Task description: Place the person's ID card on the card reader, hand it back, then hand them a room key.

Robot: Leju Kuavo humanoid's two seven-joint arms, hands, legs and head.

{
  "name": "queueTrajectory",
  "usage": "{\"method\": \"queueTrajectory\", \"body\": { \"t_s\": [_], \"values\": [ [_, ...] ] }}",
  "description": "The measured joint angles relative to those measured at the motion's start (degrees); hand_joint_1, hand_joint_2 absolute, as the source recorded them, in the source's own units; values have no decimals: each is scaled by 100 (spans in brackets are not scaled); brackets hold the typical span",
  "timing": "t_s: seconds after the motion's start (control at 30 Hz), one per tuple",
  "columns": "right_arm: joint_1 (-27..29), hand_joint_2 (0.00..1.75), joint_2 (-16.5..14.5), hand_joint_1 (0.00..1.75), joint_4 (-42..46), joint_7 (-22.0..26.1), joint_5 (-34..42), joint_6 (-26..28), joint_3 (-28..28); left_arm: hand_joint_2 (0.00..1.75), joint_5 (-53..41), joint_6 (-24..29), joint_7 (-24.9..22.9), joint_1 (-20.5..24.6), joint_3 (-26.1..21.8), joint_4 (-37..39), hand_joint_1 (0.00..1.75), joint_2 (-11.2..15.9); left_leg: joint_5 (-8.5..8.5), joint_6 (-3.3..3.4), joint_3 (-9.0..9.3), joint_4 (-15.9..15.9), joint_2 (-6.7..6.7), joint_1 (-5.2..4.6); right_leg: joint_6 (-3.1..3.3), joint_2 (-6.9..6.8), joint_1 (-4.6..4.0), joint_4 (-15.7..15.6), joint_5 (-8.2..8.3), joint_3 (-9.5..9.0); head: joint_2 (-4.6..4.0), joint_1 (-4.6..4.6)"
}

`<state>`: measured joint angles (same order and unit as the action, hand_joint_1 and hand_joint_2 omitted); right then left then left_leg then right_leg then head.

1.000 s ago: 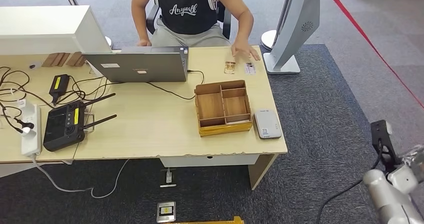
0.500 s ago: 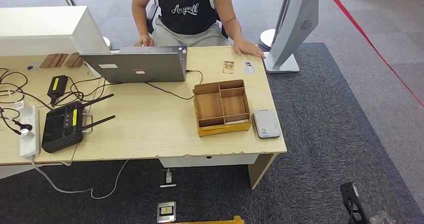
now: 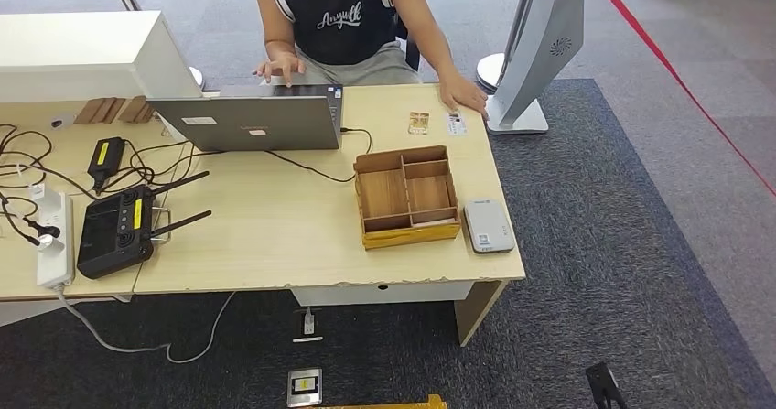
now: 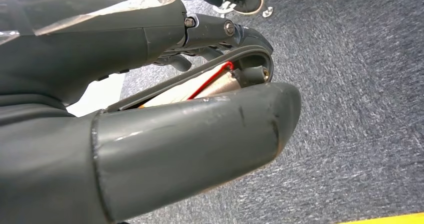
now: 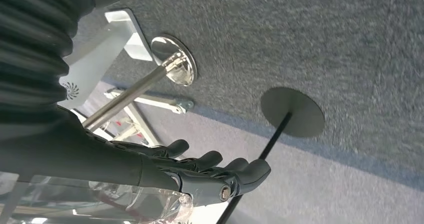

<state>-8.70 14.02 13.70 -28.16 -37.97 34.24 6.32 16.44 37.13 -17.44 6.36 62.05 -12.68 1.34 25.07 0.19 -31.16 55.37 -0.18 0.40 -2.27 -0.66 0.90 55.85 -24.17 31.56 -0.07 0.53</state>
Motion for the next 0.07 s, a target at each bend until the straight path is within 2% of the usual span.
{"method": "queueTrajectory", "body": {
  "t_s": [0.07],
  "values": [
    [5, 175, -47, 0, -17, 22, 3, -64, 0, 0, 2, -2, -5, 0, 0, 0, 0, 2, 0, 0, 0, 0, 1, 0, 0, 0, 0, 0, 0, 0, 0, 2]
  ]
}}
